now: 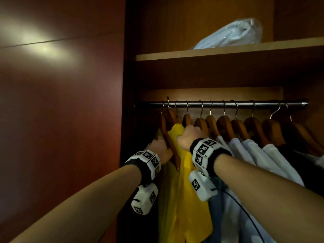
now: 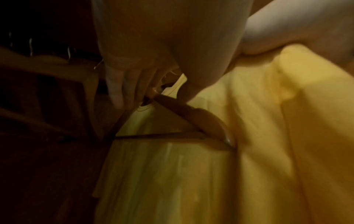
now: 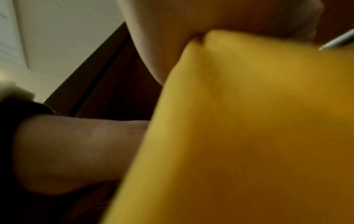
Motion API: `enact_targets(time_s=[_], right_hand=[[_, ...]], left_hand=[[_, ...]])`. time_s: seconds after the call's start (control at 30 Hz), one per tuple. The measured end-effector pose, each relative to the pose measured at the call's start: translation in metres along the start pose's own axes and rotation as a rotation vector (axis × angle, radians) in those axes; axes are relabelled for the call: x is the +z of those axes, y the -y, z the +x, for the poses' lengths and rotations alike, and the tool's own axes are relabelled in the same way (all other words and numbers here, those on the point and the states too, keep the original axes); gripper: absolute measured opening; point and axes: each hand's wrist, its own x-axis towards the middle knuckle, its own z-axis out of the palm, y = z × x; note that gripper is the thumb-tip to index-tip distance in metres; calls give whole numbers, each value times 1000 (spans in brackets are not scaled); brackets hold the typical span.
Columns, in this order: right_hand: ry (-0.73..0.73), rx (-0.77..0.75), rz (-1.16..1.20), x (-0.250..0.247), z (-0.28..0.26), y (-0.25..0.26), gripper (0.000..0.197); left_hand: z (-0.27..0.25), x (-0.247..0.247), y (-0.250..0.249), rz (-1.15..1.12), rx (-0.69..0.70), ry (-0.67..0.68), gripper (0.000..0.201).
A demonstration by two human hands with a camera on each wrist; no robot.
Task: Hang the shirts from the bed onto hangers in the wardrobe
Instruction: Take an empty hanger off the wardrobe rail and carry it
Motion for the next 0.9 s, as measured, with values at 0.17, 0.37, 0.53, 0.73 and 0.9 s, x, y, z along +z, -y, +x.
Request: enact_targets(time_s=[0.17,0.37,0.53,0.73,0.9], right_hand=[[17,-22,-86,20,7,-5,35],[91,-68,-119,24,8,-13,41],[59,-92,-135,32,1,-23,56],[27,-144,-72,27,-8,-28,51],[-105,-163,98,18,-25,-32,46]], left_hand=[[9,9,-6,-280,-42,-118,44],[16,28,-9,-371,-120,-71,56],[9,24,-2,-347,-143,-242,48],[0,2,-9,-411,-115,-431,46],[-24,-13,-13,-465,-41,-470,54]])
